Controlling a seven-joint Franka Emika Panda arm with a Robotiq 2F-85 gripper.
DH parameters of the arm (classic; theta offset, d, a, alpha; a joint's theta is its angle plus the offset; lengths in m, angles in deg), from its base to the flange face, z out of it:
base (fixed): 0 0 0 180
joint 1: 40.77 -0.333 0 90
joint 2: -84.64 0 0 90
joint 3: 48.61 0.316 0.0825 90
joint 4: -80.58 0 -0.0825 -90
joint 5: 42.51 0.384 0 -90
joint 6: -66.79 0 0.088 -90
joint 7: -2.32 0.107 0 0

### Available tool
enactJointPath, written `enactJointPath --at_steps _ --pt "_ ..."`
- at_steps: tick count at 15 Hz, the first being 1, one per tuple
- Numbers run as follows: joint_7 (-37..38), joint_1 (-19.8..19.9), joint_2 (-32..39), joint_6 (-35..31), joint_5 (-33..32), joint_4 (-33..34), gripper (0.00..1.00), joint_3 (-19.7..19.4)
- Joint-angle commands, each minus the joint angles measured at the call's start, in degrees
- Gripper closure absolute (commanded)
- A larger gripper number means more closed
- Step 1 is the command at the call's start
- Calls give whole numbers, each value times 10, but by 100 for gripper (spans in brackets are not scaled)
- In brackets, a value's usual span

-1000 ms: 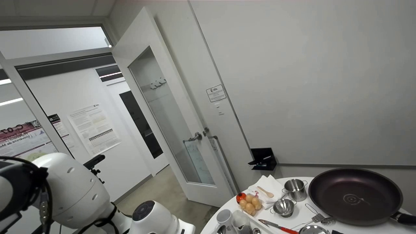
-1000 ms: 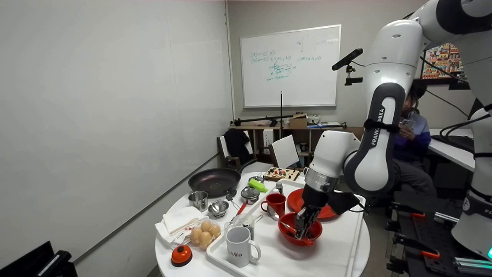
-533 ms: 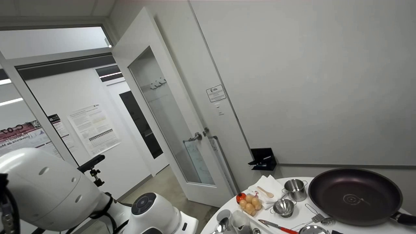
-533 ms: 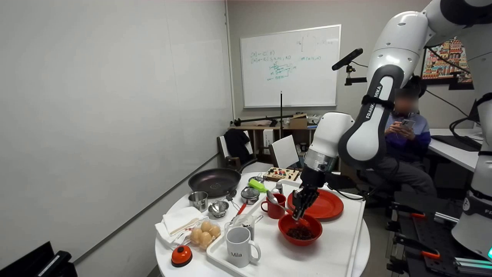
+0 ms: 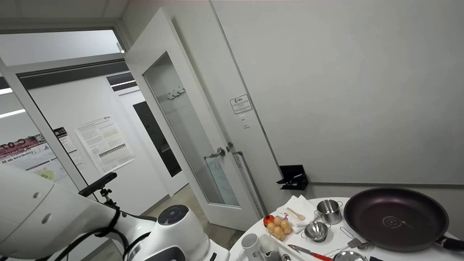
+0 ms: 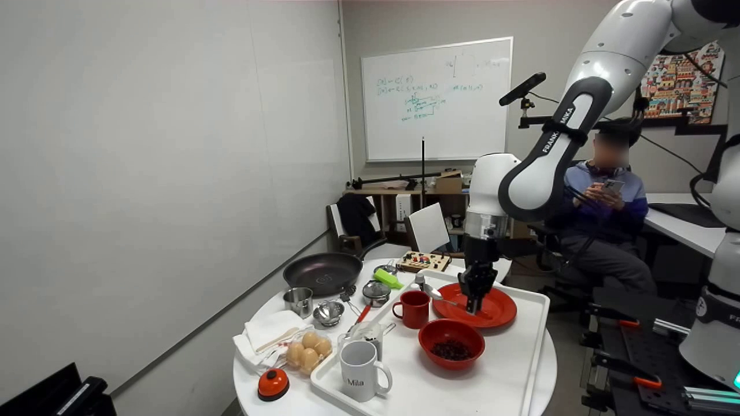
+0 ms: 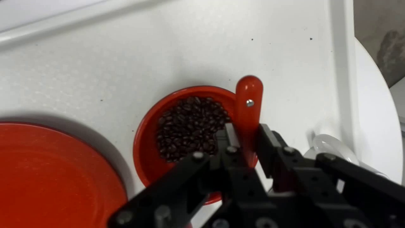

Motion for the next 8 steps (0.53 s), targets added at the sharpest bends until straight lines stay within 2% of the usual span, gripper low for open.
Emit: enactJointPath --at_steps 1,3,5,8 --pt "-37 -119 -93 123 29 6 93 -122" --pt "-68 -195 -102 183 18 19 93 -200" --pt "-84 -261 -106 220 4 27 93 -261" --pt "-108 -323 -95 249 3 38 93 -310"
